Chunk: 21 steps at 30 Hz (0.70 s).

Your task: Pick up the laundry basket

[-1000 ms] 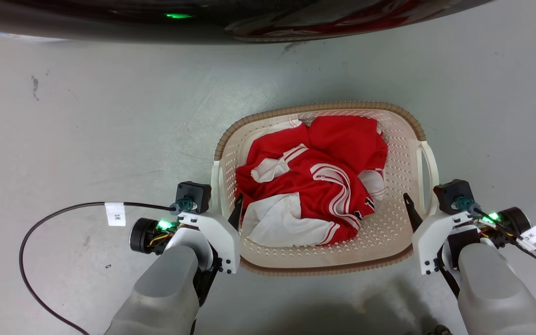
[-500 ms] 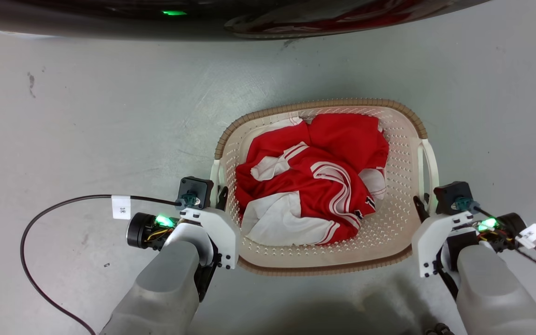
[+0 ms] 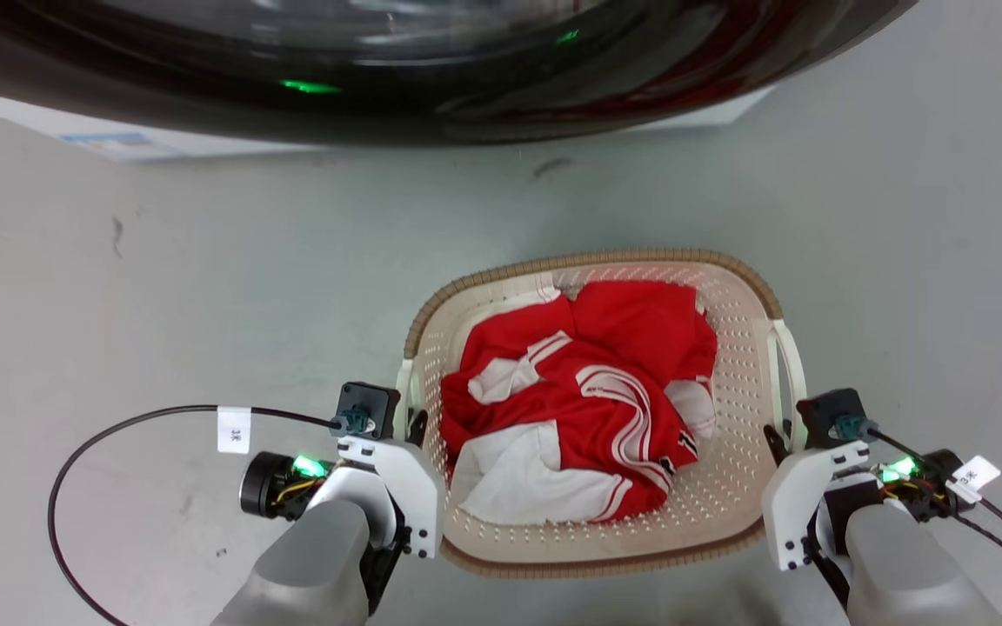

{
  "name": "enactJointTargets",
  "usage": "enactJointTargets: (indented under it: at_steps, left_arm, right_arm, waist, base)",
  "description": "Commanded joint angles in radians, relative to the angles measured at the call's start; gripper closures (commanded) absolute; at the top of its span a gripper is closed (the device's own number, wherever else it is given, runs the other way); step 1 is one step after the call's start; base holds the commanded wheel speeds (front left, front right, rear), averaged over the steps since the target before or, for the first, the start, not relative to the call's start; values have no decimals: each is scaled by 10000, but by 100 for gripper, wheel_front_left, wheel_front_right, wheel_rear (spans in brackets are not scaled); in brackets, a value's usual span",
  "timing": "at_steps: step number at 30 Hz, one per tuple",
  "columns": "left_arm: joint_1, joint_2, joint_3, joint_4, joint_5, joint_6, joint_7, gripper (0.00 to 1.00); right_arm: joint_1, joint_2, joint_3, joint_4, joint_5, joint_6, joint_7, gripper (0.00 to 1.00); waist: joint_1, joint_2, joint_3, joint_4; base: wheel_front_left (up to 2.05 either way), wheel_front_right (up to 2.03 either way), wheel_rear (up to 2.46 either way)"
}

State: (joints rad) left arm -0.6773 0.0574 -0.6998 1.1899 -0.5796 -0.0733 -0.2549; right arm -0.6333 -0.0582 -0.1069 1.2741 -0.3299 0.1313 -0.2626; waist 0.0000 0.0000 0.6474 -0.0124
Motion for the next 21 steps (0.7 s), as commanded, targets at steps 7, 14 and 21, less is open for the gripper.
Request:
enactJointTargets:
  at_steps: [7,14,21]
  left_arm:
    - [453,-129,-462,105,-647,-252,221,100]
    - [785,-126,-678,397,-1102,-335,431,100]
    - [1023,-143,-809,556,-1580,-480,889,100]
  right_arm:
    - [378,96,498,102,254,-9,203,100]
    - [798,107,1407,124,789,-9,534,100]
    - [1030,122,3004,119,1973,-7,1035,100]
  waist:
    - [0,0,-1550,182]
    - [0,0,-2609,336]
    - [0,0,-3493,491]
  base:
    - [0,0,0]
    - [0,0,0]
    - [0,0,0]
